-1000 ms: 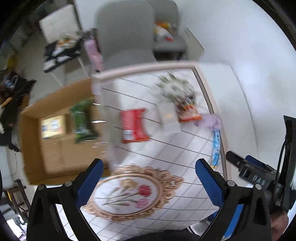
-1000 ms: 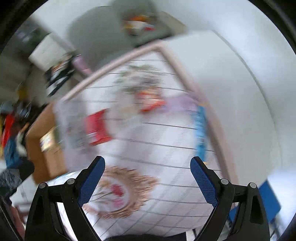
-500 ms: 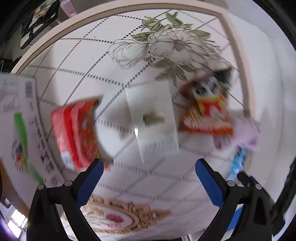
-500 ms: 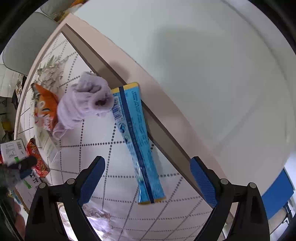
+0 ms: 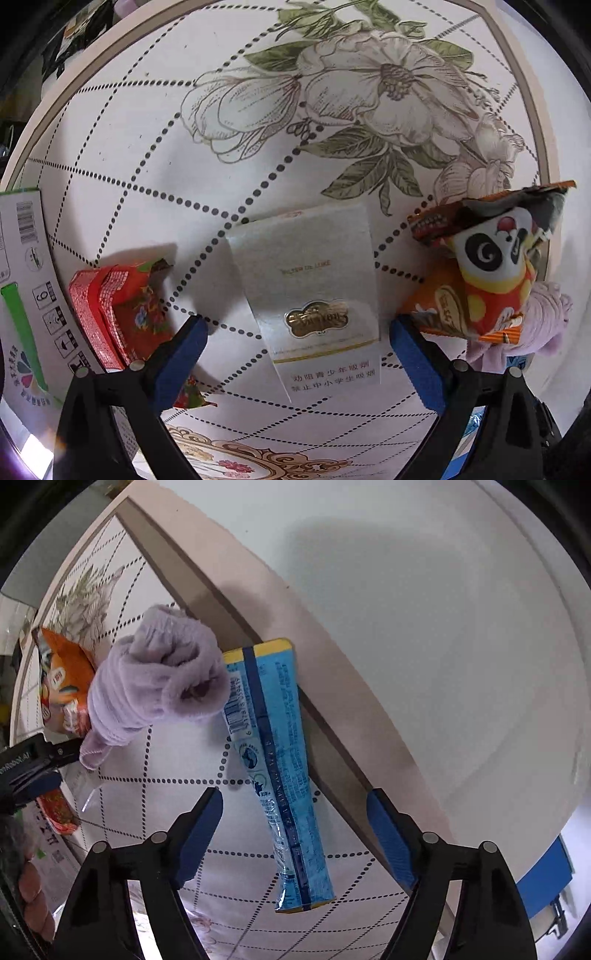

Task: Organize soft objects
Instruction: 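Grasp the white card box with the left tool while the right tool grasps the blue tube packet, then lower both held items into the cardboard box and open both tools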

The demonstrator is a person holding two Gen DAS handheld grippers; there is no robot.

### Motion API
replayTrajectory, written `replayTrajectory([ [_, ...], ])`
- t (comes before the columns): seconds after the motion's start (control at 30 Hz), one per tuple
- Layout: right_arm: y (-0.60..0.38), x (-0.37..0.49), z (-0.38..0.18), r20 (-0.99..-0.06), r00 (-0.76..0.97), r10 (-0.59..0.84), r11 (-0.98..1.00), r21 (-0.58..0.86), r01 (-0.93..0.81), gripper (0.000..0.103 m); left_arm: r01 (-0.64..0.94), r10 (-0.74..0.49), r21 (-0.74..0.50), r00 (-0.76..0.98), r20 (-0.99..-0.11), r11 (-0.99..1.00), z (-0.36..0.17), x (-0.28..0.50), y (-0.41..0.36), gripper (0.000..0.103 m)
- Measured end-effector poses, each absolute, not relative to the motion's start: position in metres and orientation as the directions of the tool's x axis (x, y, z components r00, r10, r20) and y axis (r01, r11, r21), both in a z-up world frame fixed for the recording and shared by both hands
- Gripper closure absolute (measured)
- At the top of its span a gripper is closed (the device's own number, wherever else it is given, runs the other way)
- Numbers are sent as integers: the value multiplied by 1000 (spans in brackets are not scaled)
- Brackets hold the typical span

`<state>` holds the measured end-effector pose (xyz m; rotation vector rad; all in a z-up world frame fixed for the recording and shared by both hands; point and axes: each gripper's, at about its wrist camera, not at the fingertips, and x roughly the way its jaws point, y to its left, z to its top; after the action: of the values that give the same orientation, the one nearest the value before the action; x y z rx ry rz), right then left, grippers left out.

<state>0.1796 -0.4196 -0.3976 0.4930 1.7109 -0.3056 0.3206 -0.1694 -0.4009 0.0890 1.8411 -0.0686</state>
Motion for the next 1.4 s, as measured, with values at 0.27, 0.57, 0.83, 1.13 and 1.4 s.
replayTrajectory([
  [0.27, -388, 183, -398, -984, -160, 80, 899, 2, 438, 71, 170, 73, 36, -214, -974, 985, -386, 314, -179, 46],
  [0.57, -392, 157, -383, -980, -117, 164, 891, 96, 443, 88, 182, 59, 28, -169, -984, 983, -366, 263, -175, 46],
  [0.83, -372, 121, -338, -965, -63, 255, 889, 208, 408, 88, 171, -98, -118, -118, -988, 978, -306, 182, -173, 46],
  [1.13, -324, 125, -240, -951, 50, 306, 921, 309, 239, 88, 136, -227, -228, -23, -974, 964, -215, 170, -131, 47],
  [1.4, -218, 149, -154, -916, 119, 382, 920, 389, 39, 88, 90, -255, -245, 116, -960, 965, -134, 185, -31, 52],
])
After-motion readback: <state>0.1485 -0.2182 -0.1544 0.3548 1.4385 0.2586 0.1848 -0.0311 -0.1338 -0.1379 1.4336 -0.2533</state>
